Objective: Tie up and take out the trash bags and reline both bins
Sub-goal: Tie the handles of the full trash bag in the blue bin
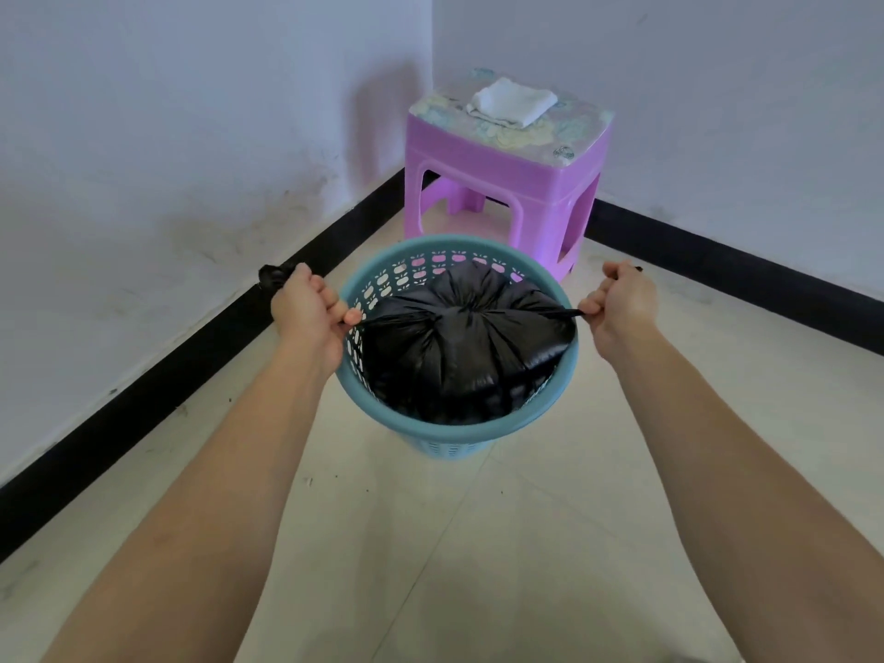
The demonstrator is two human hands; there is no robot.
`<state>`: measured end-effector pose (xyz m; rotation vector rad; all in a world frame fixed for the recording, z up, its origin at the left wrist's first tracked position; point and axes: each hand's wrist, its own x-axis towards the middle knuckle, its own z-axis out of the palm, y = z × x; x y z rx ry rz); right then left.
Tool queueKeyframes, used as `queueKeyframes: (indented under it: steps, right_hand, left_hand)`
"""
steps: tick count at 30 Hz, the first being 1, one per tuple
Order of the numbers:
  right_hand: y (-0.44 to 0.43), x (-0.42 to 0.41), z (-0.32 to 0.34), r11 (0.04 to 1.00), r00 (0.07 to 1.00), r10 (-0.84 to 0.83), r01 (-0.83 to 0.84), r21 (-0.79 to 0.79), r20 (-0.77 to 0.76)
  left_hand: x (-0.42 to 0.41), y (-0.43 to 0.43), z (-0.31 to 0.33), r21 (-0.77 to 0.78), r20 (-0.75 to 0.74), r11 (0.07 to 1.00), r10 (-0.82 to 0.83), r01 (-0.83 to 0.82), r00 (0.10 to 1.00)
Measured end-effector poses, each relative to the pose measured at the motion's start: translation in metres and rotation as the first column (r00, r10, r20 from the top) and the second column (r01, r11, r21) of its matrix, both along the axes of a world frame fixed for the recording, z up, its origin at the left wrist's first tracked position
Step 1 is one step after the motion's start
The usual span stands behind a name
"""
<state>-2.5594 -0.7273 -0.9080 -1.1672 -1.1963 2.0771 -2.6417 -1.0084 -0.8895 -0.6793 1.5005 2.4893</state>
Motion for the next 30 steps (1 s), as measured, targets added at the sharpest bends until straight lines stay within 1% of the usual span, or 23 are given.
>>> queueKeyframes:
  steps: [1, 3, 5, 6, 7, 8, 9, 10, 11, 12, 13, 14, 15, 16, 18, 19, 21, 24, 25, 27, 28, 29, 30]
  right_hand:
    - [0.001, 0.0, -0.001, 0.998, 0.998, 0.009, -0.013, 0.064, 0.054]
    - [-0.005, -0.001, 0.0, 0.968, 0.991, 0.083, -0.106, 0.226, 0.108]
    - [-0.021, -0.004, 0.008, 0.884, 0.972, 0.204, -0.234, 0.405, 0.115]
    - [-0.03, -0.007, 0.015, 0.813, 0.955, 0.265, -0.296, 0.501, 0.134]
    - [-0.041, -0.009, 0.024, 0.706, 0.934, 0.308, -0.35, 0.615, 0.178]
    - [-0.049, -0.012, 0.032, 0.557, 0.915, 0.321, -0.391, 0.733, 0.245]
    - [-0.057, -0.015, 0.04, 0.384, 0.9, 0.299, -0.418, 0.823, 0.318]
    - [-0.064, -0.015, 0.048, 0.23, 0.892, 0.249, -0.433, 0.871, 0.378]
    - [-0.069, -0.015, 0.053, 0.131, 0.885, 0.201, -0.448, 0.884, 0.419]
    - [-0.073, -0.014, 0.057, 0.079, 0.875, 0.178, -0.468, 0.88, 0.45]
    - [-0.075, -0.012, 0.058, 0.061, 0.858, 0.172, -0.499, 0.864, 0.483]
    - [-0.075, -0.011, 0.056, 0.065, 0.834, 0.19, -0.538, 0.84, 0.519]
    - [-0.075, -0.01, 0.051, 0.075, 0.803, 0.213, -0.581, 0.81, 0.556]
    - [-0.073, -0.01, 0.041, 0.092, 0.763, 0.239, -0.633, 0.768, 0.601]
    - [-0.067, -0.007, 0.026, 0.144, 0.666, 0.298, -0.74, 0.657, 0.684]
    - [-0.064, -0.004, 0.019, 0.152, 0.613, 0.312, -0.787, 0.598, 0.726]
    - [-0.056, 0.0, 0.014, 0.114, 0.494, 0.314, -0.868, 0.484, 0.811]
    - [-0.05, 0.006, 0.015, 0.026, 0.36, 0.304, -0.929, 0.37, 0.882]
    - [-0.051, 0.007, 0.013, 0.0, 0.328, 0.3, -0.939, 0.344, 0.896]
    - [-0.055, 0.004, 0.005, -0.039, 0.319, 0.286, -0.938, 0.344, 0.904]
    - [-0.058, 0.002, 0.0, -0.045, 0.338, 0.282, -0.93, 0.364, 0.898]
    - [-0.061, 0.001, -0.006, -0.036, 0.364, 0.283, -0.921, 0.389, 0.887]
    - [-0.064, 0.0, -0.012, -0.015, 0.395, 0.282, -0.909, 0.416, 0.874]
  left_hand:
    - [0.002, 0.004, 0.001, -0.027, -0.015, 1.0, -0.003, 0.003, 1.0]
    - [0.005, 0.01, 0.002, -0.093, -0.074, 0.995, -0.039, 0.032, 0.996]
    - [0.008, 0.015, 0.008, -0.09, -0.139, 0.989, -0.129, 0.118, 0.982]
    - [0.009, 0.019, 0.012, -0.059, -0.166, 0.984, -0.176, 0.168, 0.97]
    - [0.01, 0.025, 0.016, -0.051, -0.197, 0.976, -0.216, 0.21, 0.956]
    - [0.013, 0.03, 0.02, -0.084, -0.237, 0.967, -0.253, 0.239, 0.938]
    - [0.016, 0.036, 0.022, -0.168, -0.277, 0.952, -0.295, 0.256, 0.915]
    - [0.018, 0.04, 0.022, -0.292, -0.302, 0.92, -0.347, 0.261, 0.888]
    - [0.021, 0.043, 0.021, -0.42, -0.303, 0.871, -0.401, 0.257, 0.865]
    - [0.023, 0.045, 0.019, -0.517, -0.286, 0.818, -0.441, 0.251, 0.851]
    - [0.025, 0.045, 0.017, -0.586, -0.254, 0.771, -0.465, 0.248, 0.848]
    - [0.026, 0.045, 0.014, -0.615, -0.217, 0.742, -0.484, 0.267, 0.847]
    - [0.027, 0.043, 0.012, -0.602, -0.177, 0.736, -0.501, 0.31, 0.847]
    - [0.027, 0.041, 0.008, -0.557, -0.158, 0.759, -0.496, 0.338, 0.854]
    - [0.026, 0.038, 0.003, -0.505, -0.135, 0.784, -0.485, 0.361, 0.864]
    - [0.027, 0.036, 0.0, -0.508, -0.127, 0.776, -0.497, 0.374, 0.858]
    - [0.026, 0.031, -0.009, -0.525, -0.094, 0.739, -0.544, 0.423, 0.834]
    - [0.02, 0.02, -0.012, -0.549, 0.05, 0.6, -0.672, 0.582, 0.739]
    - [0.018, 0.017, -0.012, -0.581, 0.121, 0.543, -0.679, 0.606, 0.724]
    - [0.018, 0.016, -0.009, -0.679, 0.26, 0.366, -0.691, 0.636, 0.675]
    - [0.019, 0.018, -0.008, -0.711, 0.315, 0.27, -0.702, 0.649, 0.638]
    - [0.02, 0.019, -0.008, -0.717, 0.361, 0.207, -0.707, 0.666, 0.609]
    - [0.02, 0.019, -0.009, -0.702, 0.398, 0.171, -0.711, 0.692, 0.58]
